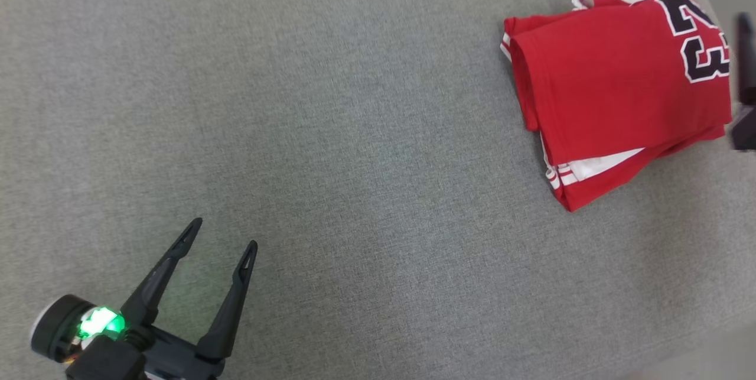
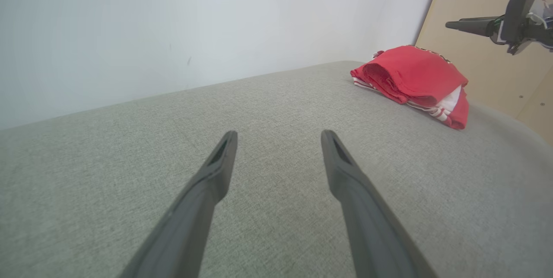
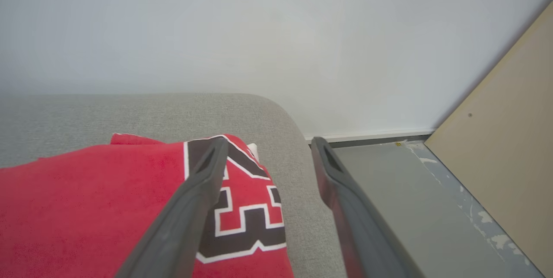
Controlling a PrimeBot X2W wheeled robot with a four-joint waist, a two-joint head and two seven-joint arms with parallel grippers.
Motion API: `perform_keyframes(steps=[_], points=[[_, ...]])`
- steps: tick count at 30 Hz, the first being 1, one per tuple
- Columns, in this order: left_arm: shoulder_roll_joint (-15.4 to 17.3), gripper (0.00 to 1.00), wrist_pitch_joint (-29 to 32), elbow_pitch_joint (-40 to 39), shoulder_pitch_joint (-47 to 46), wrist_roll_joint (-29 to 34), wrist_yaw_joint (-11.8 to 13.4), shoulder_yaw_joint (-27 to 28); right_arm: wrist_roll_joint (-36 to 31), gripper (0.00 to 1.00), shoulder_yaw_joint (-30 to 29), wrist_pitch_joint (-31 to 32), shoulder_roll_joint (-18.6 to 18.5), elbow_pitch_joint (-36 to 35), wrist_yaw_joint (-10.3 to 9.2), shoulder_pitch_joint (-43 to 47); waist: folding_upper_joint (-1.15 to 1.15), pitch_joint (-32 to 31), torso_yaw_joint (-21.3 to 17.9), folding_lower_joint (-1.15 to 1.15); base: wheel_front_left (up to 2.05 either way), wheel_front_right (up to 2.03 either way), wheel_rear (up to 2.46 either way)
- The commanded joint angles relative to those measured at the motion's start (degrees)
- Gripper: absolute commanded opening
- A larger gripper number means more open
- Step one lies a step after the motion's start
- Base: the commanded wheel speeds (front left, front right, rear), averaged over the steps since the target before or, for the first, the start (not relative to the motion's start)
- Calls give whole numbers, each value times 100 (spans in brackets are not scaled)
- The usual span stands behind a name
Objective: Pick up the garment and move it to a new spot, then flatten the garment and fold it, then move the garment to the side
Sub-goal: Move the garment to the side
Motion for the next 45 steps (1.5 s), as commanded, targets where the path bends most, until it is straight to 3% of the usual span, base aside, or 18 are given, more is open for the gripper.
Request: perform_keyframes(steps=[1, 8, 12, 22, 33, 35, 40, 45], points=[[-76, 100, -17, 50, 8, 17, 5, 8, -161, 100, -113, -76, 219, -33, 1, 59, 0, -161, 44, 0, 0, 0, 0], [-398, 100, -17, 302, 112, -5, 98, 76, -665, 100, -525, -128, 743, -782, 1, 693, 0, -577, 160, 0, 0, 0, 0], [-692, 100, -17, 556, 179, -89, 185, 144, -1120, 100, -764, -128, 1188, -1658, 1, 1538, 0, -949, 322, 0, 0, 0, 0], [-1330, 100, -17, 1263, 343, -421, 507, 414, -1976, 100, -1219, -128, 2087, -2927, 1, 3162, 0, -1820, 732, 0, 0, 0, 0], [-1656, 100, -16, 1564, 717, -278, 845, 614, -2769, 100, -2218, -129, 2741, -4503, 1, 4864, 0, -2668, 1039, 0, 0, 0, 0], [-1699, 100, -16, 1520, 829, -199, 849, 682, -2848, 100, -2344, -128, 2827, -4704, 1, 5146, 0, -2748, 1093, 0, 0, 0, 0], [-1822, 100, -16, 1433, 1175, 93, 545, 846, -2971, 100, -2644, -129, 3091, -5212, 1, 5870, 0, -3026, 1287, 0, 0, 0, 0], [-1941, 100, -16, 1445, 1394, 298, 373, 973, -2914, 100, -2552, -127, 3160, -5220, 1, 6232, 0, -3197, 1321, 0, 0, 0, 0]])
